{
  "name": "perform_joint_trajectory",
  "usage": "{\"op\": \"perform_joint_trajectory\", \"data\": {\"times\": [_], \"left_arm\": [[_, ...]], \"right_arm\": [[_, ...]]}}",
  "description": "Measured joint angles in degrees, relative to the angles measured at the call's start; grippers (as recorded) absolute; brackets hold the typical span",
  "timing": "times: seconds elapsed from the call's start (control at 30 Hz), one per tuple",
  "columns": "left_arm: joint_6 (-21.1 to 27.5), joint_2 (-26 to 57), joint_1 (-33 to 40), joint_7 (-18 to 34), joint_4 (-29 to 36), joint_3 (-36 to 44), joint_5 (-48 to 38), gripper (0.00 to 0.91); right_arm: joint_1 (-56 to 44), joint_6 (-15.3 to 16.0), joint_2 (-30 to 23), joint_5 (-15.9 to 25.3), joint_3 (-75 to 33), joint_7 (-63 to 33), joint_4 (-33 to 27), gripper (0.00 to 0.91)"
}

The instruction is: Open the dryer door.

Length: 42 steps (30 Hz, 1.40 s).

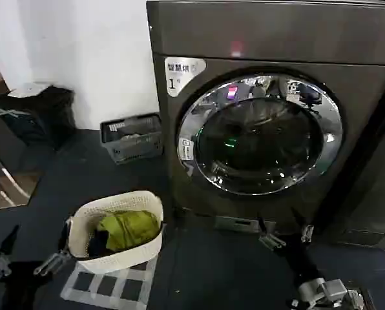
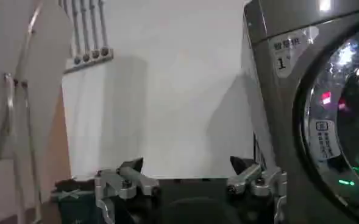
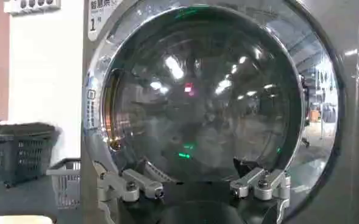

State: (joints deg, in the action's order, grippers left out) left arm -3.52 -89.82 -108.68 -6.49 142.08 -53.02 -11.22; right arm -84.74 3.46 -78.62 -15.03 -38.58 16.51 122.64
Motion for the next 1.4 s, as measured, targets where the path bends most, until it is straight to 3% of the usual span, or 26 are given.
{"op": "perform_joint_trajectory", "data": {"times": [0.23, 0.4, 0.73, 1.4], "left_arm": [[2.80, 0.52, 0.01, 0.80, 1.31, 1.73, 4.77, 0.907], [5.87, 0.30, 0.28, 0.88, 2.43, 2.35, 5.16, 0.907], [5.61, -0.17, 0.13, 0.50, 2.76, 2.18, 5.86, 0.907], [6.00, -0.36, 0.62, -0.71, 2.00, 2.41, 5.17, 0.907]], "right_arm": [[6.62, 2.19, 4.85, -4.17, 1.56, 5.21, -3.70, 0.907], [11.15, 2.27, 7.84, -4.37, 3.74, 8.24, -6.57, 0.907], [18.96, 2.69, 12.46, -4.90, 10.35, 9.27, -11.28, 0.907], [30.64, 3.30, 12.88, -4.57, 20.78, 9.05, -19.18, 0.907]]}}
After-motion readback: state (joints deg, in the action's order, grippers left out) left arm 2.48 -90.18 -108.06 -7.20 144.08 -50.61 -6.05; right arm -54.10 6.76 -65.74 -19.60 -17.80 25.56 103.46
